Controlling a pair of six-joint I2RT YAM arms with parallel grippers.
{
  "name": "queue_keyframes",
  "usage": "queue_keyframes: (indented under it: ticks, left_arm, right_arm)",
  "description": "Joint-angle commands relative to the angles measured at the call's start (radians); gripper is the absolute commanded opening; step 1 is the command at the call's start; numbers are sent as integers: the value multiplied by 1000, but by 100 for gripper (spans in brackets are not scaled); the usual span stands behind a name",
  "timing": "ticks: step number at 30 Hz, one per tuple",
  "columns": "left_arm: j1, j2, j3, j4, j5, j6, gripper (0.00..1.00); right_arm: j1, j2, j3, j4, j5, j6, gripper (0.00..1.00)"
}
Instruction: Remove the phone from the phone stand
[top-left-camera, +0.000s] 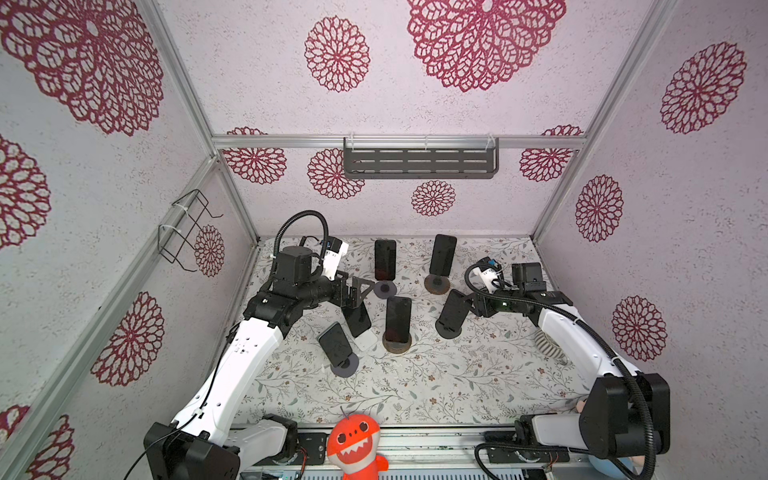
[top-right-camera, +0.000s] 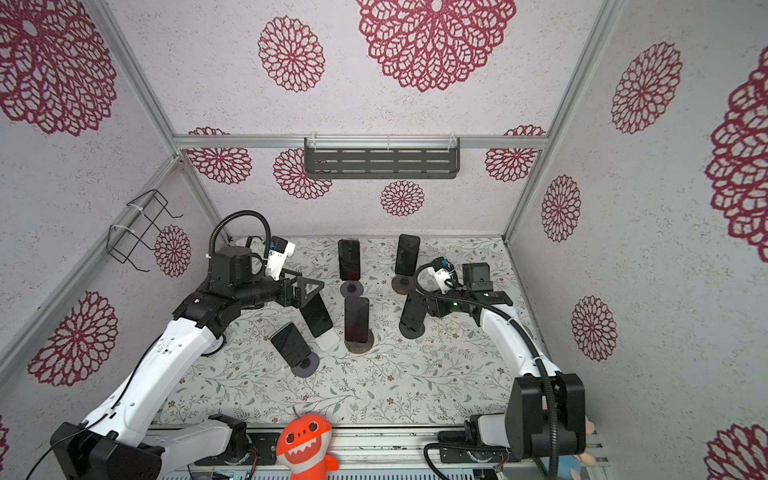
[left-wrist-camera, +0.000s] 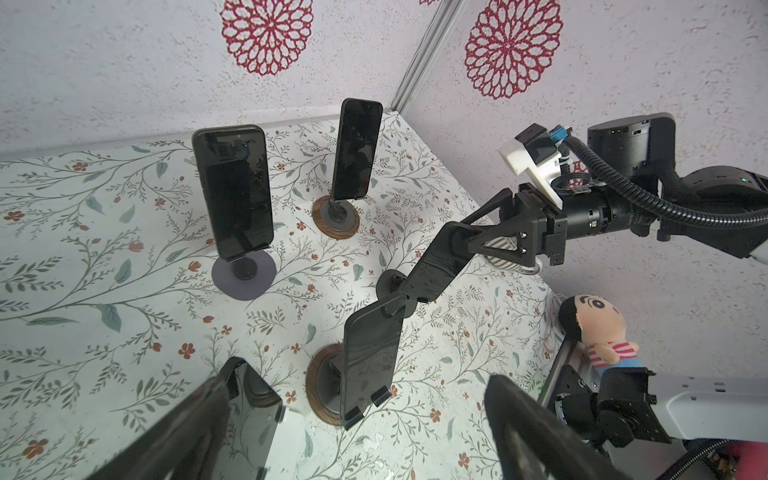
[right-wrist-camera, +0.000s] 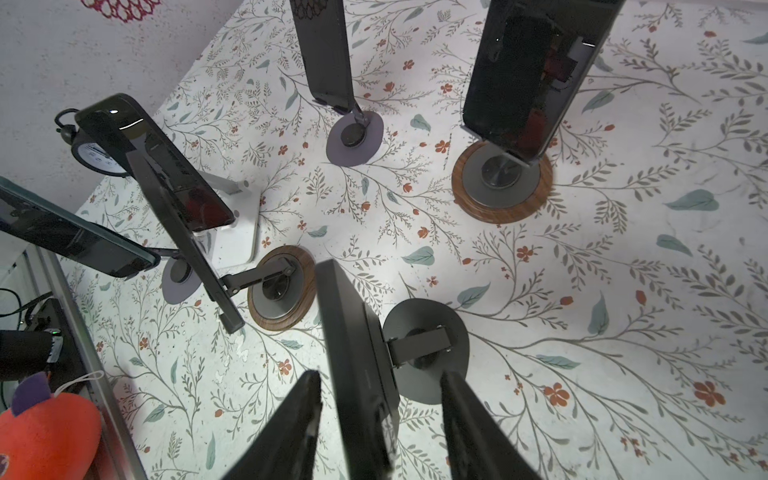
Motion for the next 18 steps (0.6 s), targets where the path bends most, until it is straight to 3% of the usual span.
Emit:
queue_keyframes:
  ticks: [1,6,18]
  left_arm:
    - [-5,-13,-4,34,-24,-5,100]
    - [-5,-1,8,35,-53,-14,99]
    - [-5,23,20,14,-119,-42,98]
  right_arm:
    - [5,-2,27,-9,-6,12,44]
    - [6,-8,34,-14,-7,11,33]
    - [6,32,109,-131,-13,-53,18]
